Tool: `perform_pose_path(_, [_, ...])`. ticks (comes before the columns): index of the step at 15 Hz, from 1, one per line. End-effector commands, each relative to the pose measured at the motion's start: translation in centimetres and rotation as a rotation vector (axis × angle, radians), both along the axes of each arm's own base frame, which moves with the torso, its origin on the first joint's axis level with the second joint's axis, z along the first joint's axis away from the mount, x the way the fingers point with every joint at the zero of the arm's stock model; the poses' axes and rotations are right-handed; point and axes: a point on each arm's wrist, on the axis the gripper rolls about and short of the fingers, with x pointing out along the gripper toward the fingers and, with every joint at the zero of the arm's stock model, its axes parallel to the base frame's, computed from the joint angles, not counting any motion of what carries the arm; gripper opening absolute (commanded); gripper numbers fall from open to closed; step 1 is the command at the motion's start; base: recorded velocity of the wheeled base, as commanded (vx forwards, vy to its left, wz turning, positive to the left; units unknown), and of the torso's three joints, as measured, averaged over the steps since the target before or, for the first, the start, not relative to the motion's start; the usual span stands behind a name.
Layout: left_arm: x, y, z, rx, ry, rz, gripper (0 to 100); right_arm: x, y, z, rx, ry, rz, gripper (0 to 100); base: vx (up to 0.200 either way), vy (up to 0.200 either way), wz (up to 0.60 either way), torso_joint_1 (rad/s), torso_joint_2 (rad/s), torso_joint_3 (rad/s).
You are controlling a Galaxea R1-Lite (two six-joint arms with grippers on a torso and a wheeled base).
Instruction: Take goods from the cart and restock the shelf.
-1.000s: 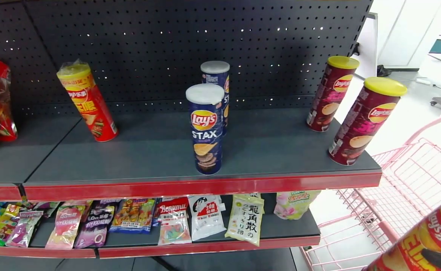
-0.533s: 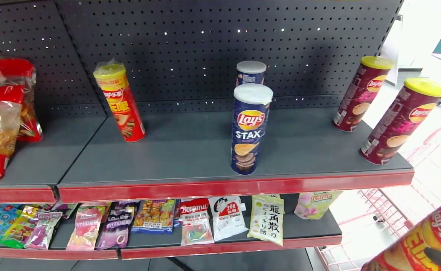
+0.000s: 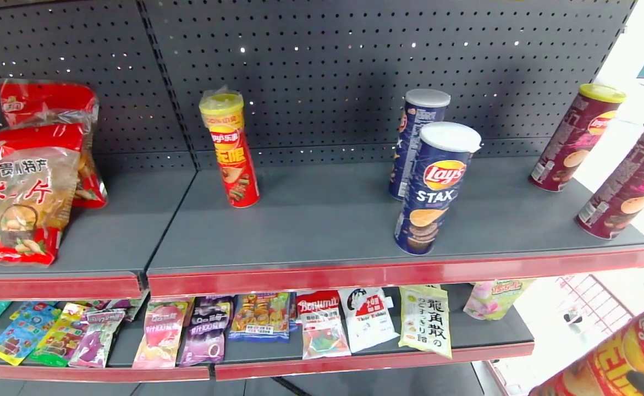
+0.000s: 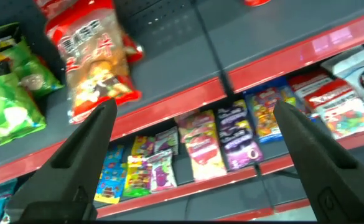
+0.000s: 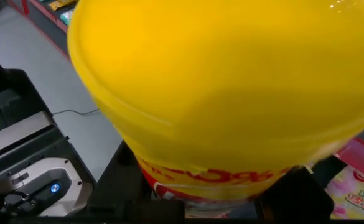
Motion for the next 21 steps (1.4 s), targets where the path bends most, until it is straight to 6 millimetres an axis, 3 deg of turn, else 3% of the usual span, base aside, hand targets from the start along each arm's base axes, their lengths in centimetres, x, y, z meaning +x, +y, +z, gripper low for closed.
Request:
perform_pose_path(1, [-0.05, 0.0, -0.01, 0.0, -0.003, 0.001, 100, -0.29, -0.02, 0.03, 0.005, -0.011, 0.017, 0, 0.0, 0.2, 0.0, 0.007, 0.0, 0.002])
perform_pose_path(13, [-0.02, 0.0, -0.22, 0.001, 0.003, -0.001, 100, -0.4, 0.2, -0.34, -0.002, 0.001, 0.057, 0, 0.0, 0.2, 0.0, 0.004, 0.0, 0.002])
perform_pose_path(19, [-0.17, 0.02, -0.31, 0.034, -0.001, 0.002, 100, -0.43, 0.18, -0.39, -0.003, 0.002, 0.055, 0, 0.0, 0.0, 0.0, 0.0, 0.0, 0.0])
perform_pose_path(21, [-0.14, 0.04, -0.29, 0.035, -0.001, 0.014, 100, -0.43, 0.19, -0.35, -0.002, 0.001, 0.057, 0, 0.2, 0.0, 0.0, -0.002, 0.0, 0.002])
